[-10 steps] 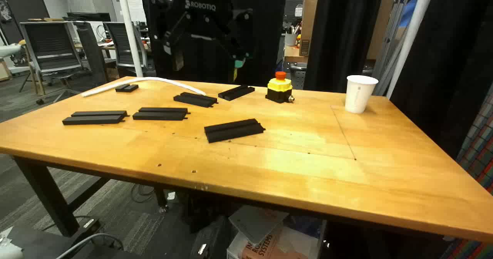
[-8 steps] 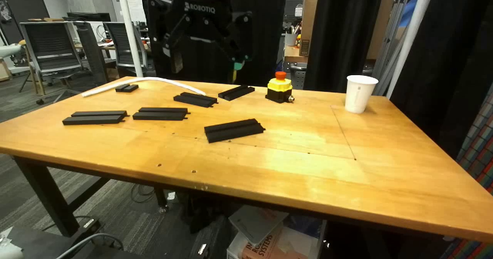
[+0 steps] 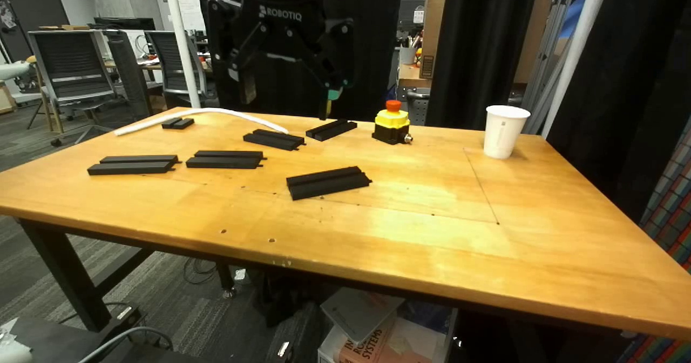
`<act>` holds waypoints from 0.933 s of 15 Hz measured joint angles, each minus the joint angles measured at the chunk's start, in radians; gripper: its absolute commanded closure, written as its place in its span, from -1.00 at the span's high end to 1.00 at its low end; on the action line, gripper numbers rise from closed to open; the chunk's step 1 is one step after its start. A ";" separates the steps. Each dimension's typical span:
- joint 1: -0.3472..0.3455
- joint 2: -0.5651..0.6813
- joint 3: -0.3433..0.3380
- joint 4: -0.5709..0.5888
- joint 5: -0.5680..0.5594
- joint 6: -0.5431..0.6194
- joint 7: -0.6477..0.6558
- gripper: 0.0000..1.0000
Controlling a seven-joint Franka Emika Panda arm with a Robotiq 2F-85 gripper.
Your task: Connect the four black pieces closest to you together
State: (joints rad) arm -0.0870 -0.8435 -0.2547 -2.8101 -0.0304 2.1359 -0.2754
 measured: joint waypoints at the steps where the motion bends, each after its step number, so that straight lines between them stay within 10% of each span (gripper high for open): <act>1: 0.000 0.004 0.000 0.003 0.000 -0.001 0.001 1.00; 14: 0.033 0.431 0.240 0.217 0.311 0.101 0.628 1.00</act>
State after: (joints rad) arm -0.0542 -0.4120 -0.0146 -2.5929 0.2811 2.2368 0.3525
